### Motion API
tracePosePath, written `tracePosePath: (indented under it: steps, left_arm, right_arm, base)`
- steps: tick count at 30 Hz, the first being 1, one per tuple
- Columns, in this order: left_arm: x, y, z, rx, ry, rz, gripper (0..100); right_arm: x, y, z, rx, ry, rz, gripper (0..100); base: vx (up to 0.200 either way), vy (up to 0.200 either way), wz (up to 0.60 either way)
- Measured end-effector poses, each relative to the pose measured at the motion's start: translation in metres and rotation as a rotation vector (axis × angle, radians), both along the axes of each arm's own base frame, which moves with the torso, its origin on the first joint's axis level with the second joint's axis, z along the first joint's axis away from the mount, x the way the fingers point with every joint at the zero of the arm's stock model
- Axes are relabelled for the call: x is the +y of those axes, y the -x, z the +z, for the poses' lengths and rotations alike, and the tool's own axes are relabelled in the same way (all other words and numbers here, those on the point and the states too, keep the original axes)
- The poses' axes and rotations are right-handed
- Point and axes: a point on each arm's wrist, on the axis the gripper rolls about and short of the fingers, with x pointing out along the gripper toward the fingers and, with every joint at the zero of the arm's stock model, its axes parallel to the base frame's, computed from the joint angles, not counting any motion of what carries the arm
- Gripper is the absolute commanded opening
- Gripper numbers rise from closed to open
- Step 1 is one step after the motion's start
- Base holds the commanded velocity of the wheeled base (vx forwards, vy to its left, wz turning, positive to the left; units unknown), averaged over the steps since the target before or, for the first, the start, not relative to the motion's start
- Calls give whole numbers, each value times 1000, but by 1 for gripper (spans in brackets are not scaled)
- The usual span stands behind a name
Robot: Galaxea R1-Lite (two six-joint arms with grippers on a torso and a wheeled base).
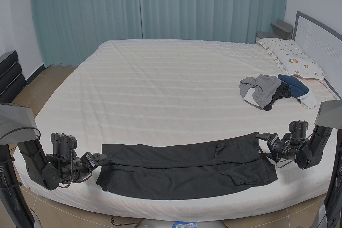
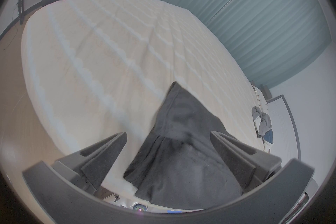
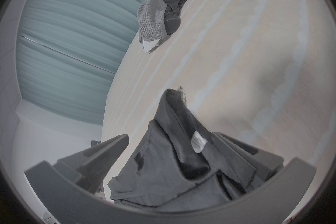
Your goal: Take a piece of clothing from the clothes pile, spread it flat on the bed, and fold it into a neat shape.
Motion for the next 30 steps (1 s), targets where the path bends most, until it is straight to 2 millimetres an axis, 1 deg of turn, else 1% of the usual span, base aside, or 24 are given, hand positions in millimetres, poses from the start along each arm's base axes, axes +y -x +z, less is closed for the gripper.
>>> tracePosePath:
  steps: [7,15,23,25,26,30]
  left_arm:
    - [-7,7,-11,57,-11,-24,100]
    - [-20,12,-17,90,1,-60,100]
    - [-27,6,-20,65,-9,-61,100]
    - [-29,2,-21,32,-19,-52,100]
    - [-30,1,-23,19,-28,-44,0]
    - [-36,1,-30,7,-61,-38,0]
  right_arm:
    - [1,0,-1,2,-3,8,100]
    - [1,0,0,1,-3,7,100]
    - [0,0,0,-1,-3,6,100]
    - [0,0,0,0,-3,6,100]
    - [0,0,0,0,-3,6,100]
    - [0,0,0,0,-3,6,100]
  base:
    - [0,0,0]
    - [0,0,0]
    - [0,0,0]
    - [0,0,0]
    - [0,0,0]
    - [0,0,0]
